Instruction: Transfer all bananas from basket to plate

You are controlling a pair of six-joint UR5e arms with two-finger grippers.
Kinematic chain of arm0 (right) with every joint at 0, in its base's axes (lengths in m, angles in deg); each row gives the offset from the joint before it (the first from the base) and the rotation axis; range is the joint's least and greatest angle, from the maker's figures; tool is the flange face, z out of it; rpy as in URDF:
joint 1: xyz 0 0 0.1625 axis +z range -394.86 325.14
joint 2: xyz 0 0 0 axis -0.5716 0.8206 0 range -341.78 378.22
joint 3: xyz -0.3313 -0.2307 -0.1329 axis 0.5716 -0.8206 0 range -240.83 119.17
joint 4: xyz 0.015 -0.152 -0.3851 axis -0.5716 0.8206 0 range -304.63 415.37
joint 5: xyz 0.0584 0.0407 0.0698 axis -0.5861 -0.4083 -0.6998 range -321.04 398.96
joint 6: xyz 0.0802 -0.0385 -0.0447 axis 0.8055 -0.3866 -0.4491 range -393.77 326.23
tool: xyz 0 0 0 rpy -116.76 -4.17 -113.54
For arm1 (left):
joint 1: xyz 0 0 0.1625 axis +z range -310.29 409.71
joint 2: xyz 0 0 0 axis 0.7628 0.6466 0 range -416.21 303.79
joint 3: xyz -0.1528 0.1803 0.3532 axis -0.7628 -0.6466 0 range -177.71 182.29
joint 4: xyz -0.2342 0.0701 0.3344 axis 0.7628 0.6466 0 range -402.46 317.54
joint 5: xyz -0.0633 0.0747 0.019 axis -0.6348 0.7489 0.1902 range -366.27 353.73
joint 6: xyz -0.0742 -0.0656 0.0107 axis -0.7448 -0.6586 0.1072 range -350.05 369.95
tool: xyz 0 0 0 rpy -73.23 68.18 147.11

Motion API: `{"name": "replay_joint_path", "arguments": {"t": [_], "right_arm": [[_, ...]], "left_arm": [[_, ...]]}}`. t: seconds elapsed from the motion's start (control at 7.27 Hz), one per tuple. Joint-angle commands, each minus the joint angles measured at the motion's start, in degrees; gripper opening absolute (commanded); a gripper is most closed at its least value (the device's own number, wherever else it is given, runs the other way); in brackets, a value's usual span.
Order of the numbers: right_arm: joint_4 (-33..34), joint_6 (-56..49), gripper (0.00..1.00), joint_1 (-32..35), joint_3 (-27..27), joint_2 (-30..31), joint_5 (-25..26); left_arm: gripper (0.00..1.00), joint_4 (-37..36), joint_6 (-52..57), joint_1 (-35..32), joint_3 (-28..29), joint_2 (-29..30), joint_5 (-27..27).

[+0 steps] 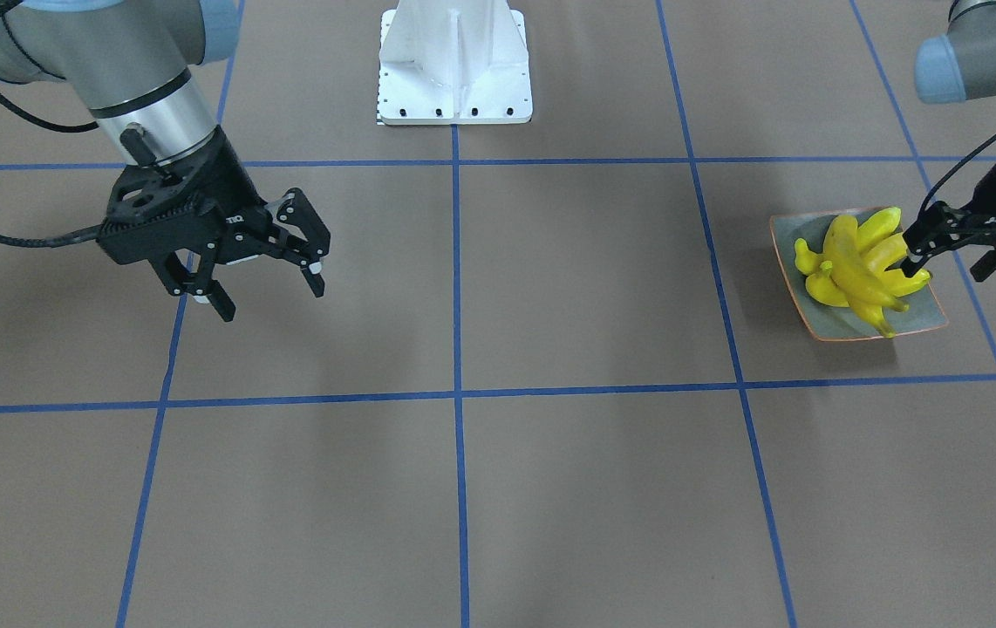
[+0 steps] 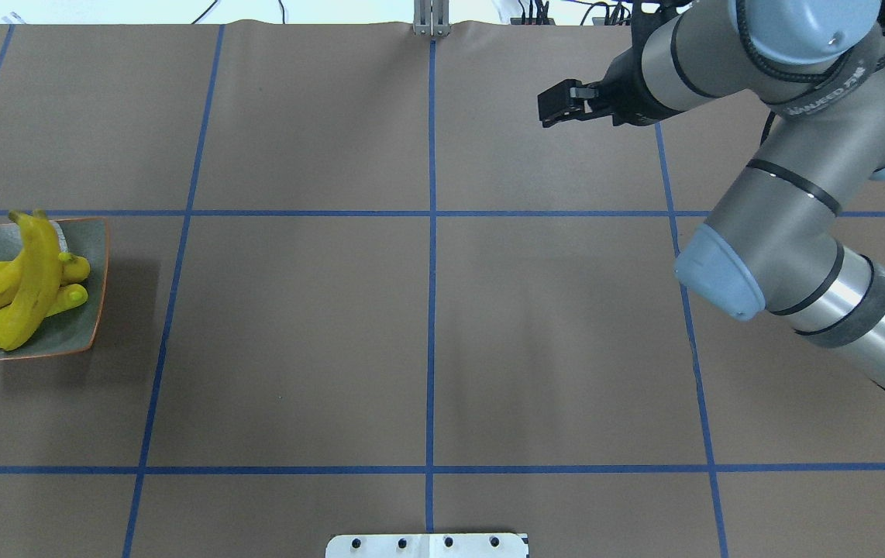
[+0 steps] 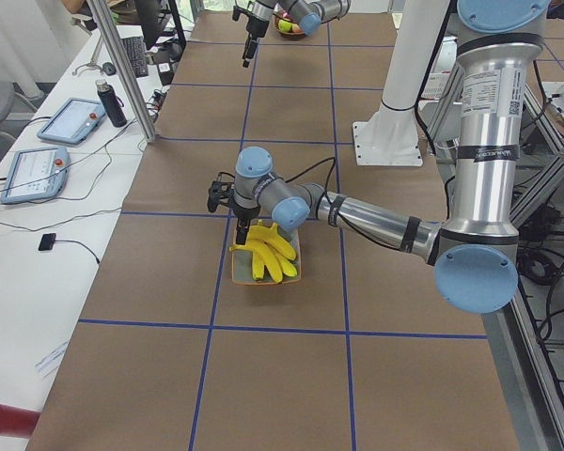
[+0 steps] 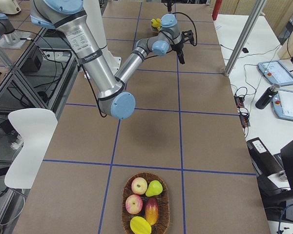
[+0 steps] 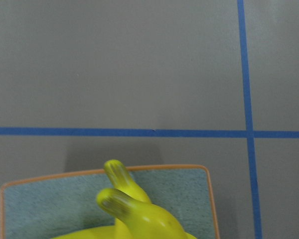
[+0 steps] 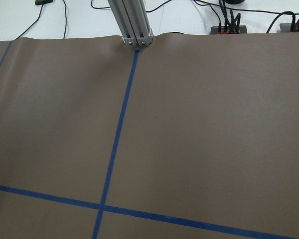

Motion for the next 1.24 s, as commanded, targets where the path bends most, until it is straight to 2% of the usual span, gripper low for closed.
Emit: {"name": "replay_joint_path", "arguments": {"t": [0.0,0.14,0.27,0.41,0.55,0.69,1.1], "right_arm": [[4.7,-9.6,1.0,8.4,0.1,3.3,-9.3],[10.3,-15.8,1.0,13.0,0.4,3.4,-12.4],[14.8,-21.9,1.0,14.8,0.4,4.7,-12.8],[19.8,-28.4,1.0,17.6,0.0,5.1,-15.1],[27.1,-35.0,1.0,19.3,0.3,5.0,-16.5],[30.5,-42.1,1.0,22.0,0.0,6.6,-16.8],[31.1,-55.7,1.0,28.8,-0.3,16.7,-17.3]], "left_arm": [[1.0,-9.8,16.0,-8.9,-0.1,-0.1,-2.6],[1.0,-16.8,26.8,-14.5,-0.1,-0.1,-4.4],[1.0,-23.8,33.6,-18.5,-0.1,0.2,-4.6],[1.0,-27.5,35.9,-20.4,0.2,0.3,-4.5],[1.0,-27.8,38.5,-21.2,1.8,0.1,-4.5],[1.0,-28.1,40.3,-21.4,2.8,-0.6,-4.5],[1.0,-27.8,40.0,-23.8,3.4,-3.0,-5.2]]}}
